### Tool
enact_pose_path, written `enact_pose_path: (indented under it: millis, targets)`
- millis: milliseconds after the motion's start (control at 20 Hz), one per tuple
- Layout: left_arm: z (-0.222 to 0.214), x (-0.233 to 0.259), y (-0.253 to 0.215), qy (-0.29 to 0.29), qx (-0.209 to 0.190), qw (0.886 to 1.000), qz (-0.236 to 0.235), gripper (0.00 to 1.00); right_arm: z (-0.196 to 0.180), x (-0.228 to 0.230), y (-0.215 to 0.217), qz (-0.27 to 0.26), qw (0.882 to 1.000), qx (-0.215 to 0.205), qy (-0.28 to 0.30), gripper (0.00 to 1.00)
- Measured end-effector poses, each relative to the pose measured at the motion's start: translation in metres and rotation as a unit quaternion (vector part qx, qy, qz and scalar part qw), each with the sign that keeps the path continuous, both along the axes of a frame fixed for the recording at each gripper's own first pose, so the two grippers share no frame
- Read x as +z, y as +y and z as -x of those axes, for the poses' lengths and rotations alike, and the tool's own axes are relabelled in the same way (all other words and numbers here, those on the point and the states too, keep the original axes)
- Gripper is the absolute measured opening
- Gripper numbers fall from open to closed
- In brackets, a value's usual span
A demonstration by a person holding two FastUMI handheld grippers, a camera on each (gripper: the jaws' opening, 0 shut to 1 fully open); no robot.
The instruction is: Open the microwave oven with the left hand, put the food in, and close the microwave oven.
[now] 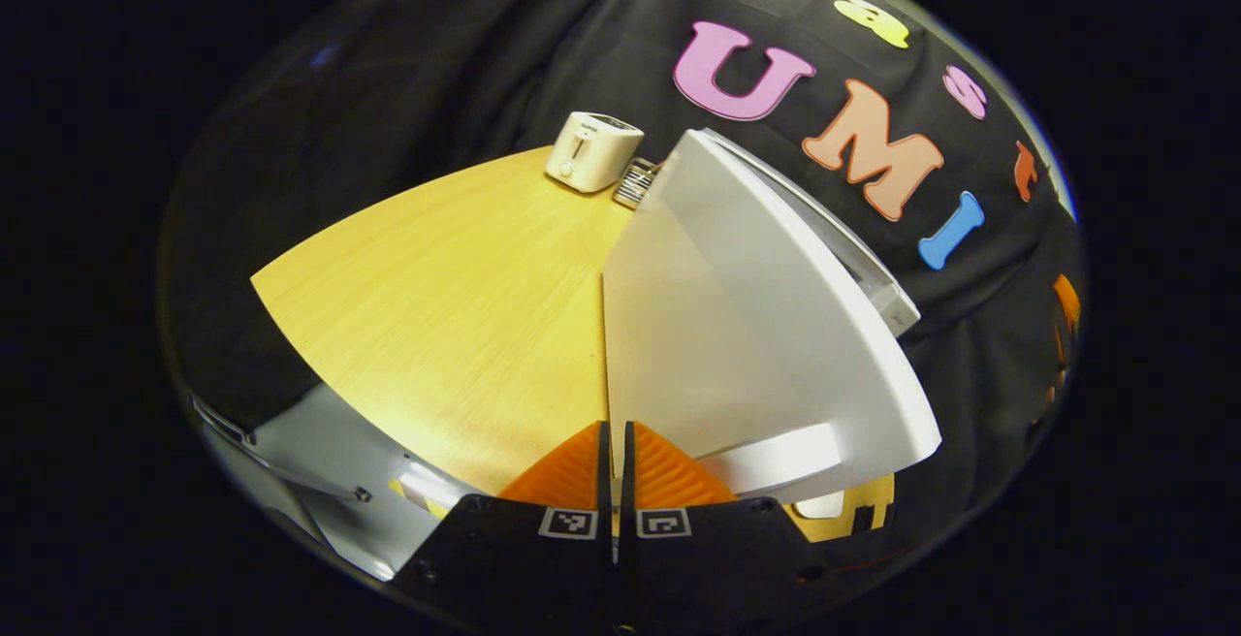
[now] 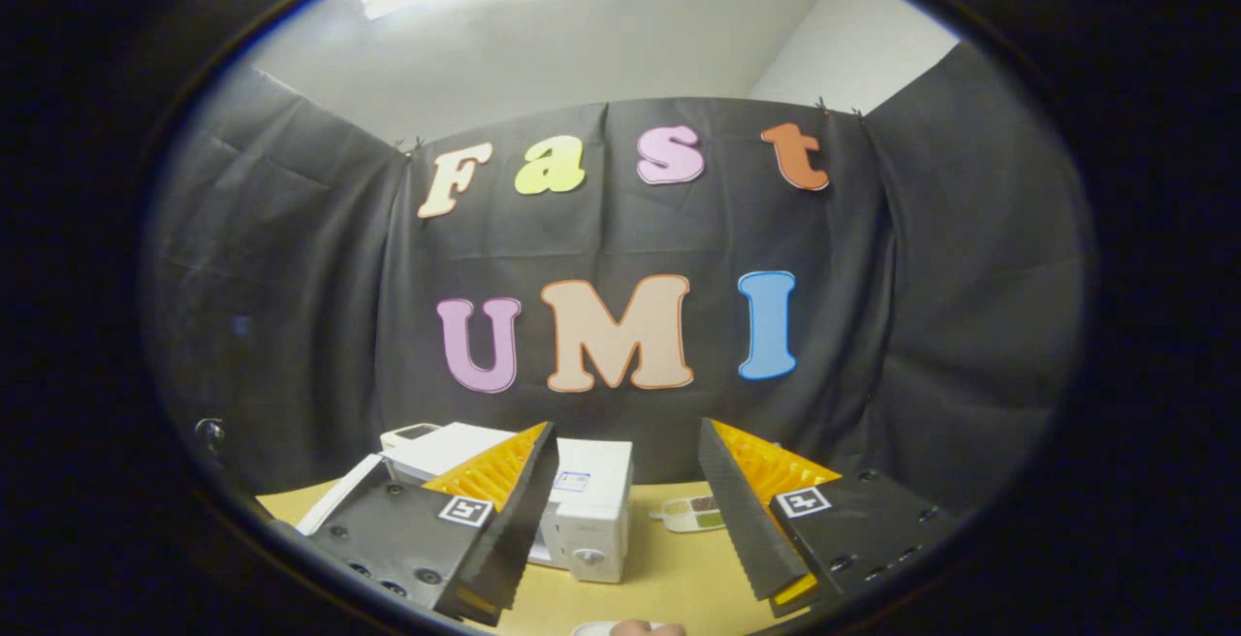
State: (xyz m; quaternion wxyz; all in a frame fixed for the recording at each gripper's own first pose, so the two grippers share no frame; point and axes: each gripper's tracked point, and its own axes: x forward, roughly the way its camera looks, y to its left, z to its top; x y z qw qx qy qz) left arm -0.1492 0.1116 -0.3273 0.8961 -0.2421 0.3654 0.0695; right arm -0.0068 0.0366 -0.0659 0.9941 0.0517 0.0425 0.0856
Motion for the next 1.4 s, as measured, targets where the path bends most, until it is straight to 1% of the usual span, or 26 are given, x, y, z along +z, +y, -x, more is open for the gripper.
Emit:
enact_pose_path:
  millis: [250, 300, 350, 450, 500, 600, 800, 850, 900, 1000, 1200, 1250, 1400]
  targets:
    - [-0.028, 0.0, -0.038, 0.001, -0.022, 1.0, 0.007, 0.01, -0.001, 0.006, -0.031, 0.009, 1.0, -0.01, 0.003, 0.8]
    - [-0.034, 0.001, -0.043, 0.001, -0.023, 1.0, 0.007, 0.01, -0.001, 0.007, -0.037, 0.009, 1.0, -0.011, 0.005, 0.89]
    - [-0.041, 0.002, -0.049, 0.001, -0.026, 1.0, 0.007, 0.01, -0.002, 0.01, -0.04, 0.008, 1.0, -0.011, 0.005, 0.9]
    - [-0.055, 0.007, -0.062, -0.002, -0.036, 0.999, 0.002, 0.01, -0.004, 0.015, -0.05, 0.014, 1.0, -0.013, 0.001, 0.9]
    - [-0.062, 0.008, -0.068, -0.005, -0.042, 0.999, -0.003, 0.01, -0.005, 0.015, -0.053, 0.019, 1.0, -0.013, 0.0, 0.8]
    - [-0.076, 0.013, -0.075, -0.011, -0.052, 0.999, -0.01, 0.01, -0.005, 0.016, -0.059, 0.027, 1.0, -0.012, 0.0, 0.8]
    - [-0.098, 0.014, -0.093, -0.016, -0.066, 0.997, -0.024, 0.01, -0.003, 0.021, -0.075, 0.034, 0.999, -0.018, -0.006, 0.83]
    - [-0.103, 0.014, -0.098, -0.015, -0.074, 0.997, -0.025, 0.01, -0.001, 0.022, -0.081, 0.036, 0.999, -0.024, -0.008, 0.94]
    - [-0.106, 0.014, -0.105, -0.015, -0.081, 0.996, -0.024, 0.01, -0.001, 0.025, -0.086, 0.037, 0.999, -0.029, -0.01, 0.89]
    - [-0.116, 0.017, -0.113, -0.015, -0.096, 0.995, -0.03, 0.01, 0.001, 0.03, -0.096, 0.037, 0.998, -0.04, -0.016, 0.96]
    - [-0.139, 0.02, -0.133, -0.021, -0.127, 0.991, -0.041, 0.01, 0.007, 0.037, -0.116, 0.037, 0.997, -0.056, -0.024, 0.96]
    - [-0.144, 0.021, -0.137, -0.023, -0.135, 0.99, -0.043, 0.01, 0.01, 0.037, -0.119, 0.037, 0.997, -0.057, -0.023, 0.98]
    - [-0.162, 0.025, -0.147, -0.03, -0.156, 0.986, -0.056, 0.01, 0.015, 0.039, -0.133, 0.039, 0.997, -0.069, -0.024, 0.96]
